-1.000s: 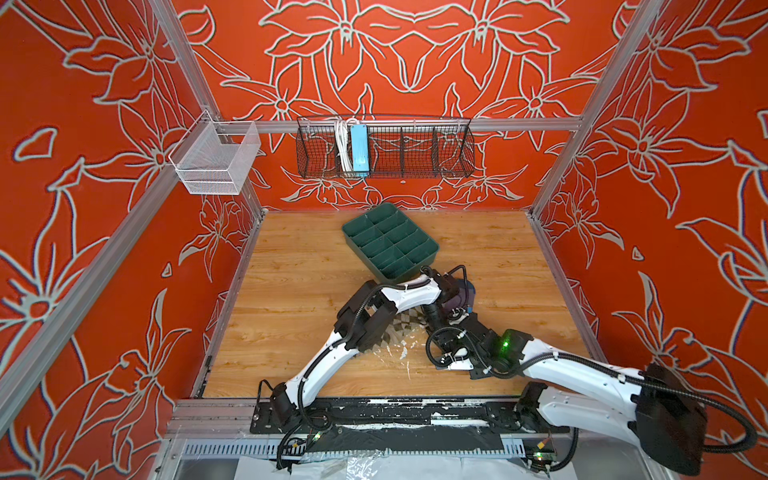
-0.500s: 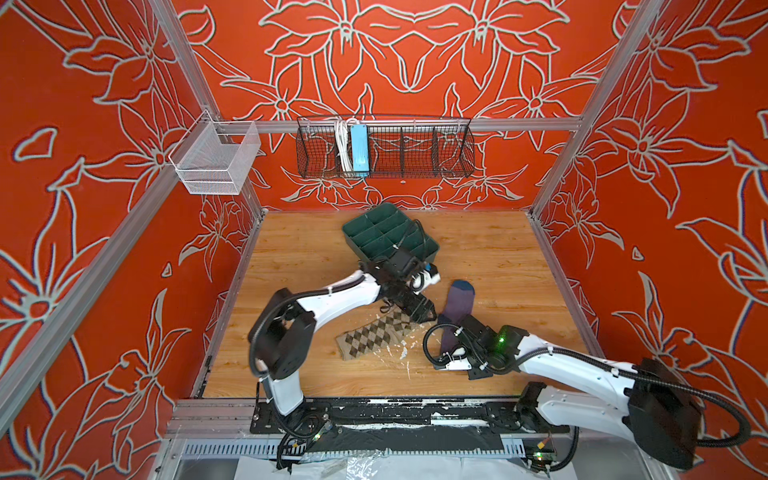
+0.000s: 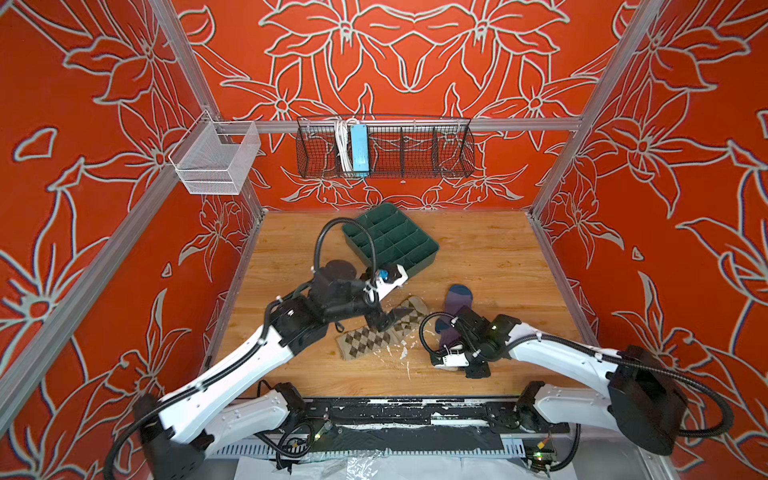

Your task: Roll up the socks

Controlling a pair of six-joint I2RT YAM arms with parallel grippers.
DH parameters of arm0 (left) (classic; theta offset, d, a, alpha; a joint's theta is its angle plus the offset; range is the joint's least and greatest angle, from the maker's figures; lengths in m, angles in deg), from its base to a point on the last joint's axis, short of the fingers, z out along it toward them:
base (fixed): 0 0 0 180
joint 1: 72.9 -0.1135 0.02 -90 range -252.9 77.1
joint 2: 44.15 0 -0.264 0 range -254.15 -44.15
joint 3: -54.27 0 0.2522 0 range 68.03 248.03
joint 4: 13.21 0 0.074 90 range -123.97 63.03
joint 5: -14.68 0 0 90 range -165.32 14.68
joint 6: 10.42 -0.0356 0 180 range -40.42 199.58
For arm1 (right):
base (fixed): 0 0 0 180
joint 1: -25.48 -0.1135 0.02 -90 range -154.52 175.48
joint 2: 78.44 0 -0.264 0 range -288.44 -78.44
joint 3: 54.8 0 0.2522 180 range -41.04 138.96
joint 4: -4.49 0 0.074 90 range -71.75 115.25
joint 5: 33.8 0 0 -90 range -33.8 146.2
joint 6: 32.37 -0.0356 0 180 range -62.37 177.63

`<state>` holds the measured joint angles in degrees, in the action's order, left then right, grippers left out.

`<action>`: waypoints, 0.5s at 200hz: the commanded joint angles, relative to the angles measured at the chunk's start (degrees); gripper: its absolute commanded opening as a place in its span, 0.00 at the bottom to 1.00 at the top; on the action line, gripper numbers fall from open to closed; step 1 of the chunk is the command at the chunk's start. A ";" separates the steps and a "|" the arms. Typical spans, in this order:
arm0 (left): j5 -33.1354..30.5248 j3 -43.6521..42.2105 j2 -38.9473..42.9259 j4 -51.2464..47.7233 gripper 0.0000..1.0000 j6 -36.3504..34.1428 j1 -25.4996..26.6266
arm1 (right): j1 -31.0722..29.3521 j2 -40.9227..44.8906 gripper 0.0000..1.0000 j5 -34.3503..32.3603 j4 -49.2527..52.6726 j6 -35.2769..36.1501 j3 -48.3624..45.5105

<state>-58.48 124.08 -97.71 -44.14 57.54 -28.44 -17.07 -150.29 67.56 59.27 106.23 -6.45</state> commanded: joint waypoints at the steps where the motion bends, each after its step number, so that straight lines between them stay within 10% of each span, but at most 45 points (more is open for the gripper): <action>1: -5.85 -4.56 2.58 -3.07 0.86 -16.55 4.61 | 2.21 -4.86 0.00 4.24 3.78 -1.16 -0.47; 100: -26.93 -14.72 -20.21 17.40 0.75 -25.55 29.89 | 13.51 -25.23 0.00 18.50 17.75 -2.02 17.79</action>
<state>-79.60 109.15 -113.89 -35.31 33.58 -0.22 -5.48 -172.26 82.00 73.56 103.81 8.59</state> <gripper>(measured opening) 0.768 0.094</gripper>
